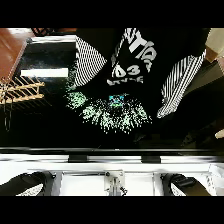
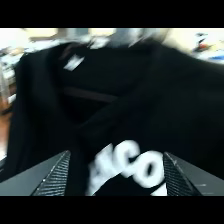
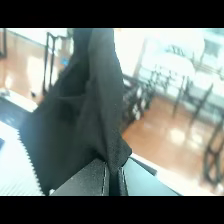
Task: Fold the shirts.
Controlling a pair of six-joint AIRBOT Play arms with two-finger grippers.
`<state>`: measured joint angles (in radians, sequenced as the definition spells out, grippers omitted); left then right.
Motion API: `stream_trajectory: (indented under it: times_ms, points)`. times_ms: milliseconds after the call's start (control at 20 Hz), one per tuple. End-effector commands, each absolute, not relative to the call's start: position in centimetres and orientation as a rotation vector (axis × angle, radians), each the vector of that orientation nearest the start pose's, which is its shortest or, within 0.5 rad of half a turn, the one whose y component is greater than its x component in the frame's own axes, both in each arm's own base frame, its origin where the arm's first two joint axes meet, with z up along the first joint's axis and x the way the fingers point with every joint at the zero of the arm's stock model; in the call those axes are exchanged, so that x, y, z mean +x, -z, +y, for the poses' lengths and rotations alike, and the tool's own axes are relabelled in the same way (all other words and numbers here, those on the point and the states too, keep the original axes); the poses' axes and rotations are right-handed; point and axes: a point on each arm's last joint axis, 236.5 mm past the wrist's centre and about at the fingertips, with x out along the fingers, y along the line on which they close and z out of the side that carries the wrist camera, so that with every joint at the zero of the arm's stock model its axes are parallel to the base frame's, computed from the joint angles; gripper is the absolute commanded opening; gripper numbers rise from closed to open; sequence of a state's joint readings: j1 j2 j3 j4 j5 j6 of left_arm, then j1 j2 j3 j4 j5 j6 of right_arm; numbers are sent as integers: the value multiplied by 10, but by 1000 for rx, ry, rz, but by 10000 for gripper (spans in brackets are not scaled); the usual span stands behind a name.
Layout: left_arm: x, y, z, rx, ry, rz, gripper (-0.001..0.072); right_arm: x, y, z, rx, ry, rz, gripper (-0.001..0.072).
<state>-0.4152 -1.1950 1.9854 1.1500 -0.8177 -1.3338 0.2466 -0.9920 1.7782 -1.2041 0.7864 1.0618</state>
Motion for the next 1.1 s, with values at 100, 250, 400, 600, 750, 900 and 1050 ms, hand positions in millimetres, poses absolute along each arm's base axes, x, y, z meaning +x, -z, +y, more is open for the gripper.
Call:
stream_trajectory:
  times_ms: [100,250,400,600,750,900,1050]
  points:
    - [443,-449,-228,-249,535,66,703,336,-491,177,-197,-623,-150,68]
    - [477,-462,-236,-420,538,-55,703,333,-478,182,-211,-655,-101,68]
    - [501,-457,-240,-511,530,-97,701,332,-477,183,-209,-661,-97,67]
    - [517,-429,-250,-501,522,-39,701,330,-474,185,-206,-675,-86,68]
    - [520,-424,-251,-494,520,-29,701,329,-473,187,-203,-685,-80,67]
    - [524,-401,-257,-420,516,43,690,326,-474,190,-202,-701,-84,68]
    - [526,-380,-258,-359,509,111,257,326,-473,191,-207,-704,-84,68]
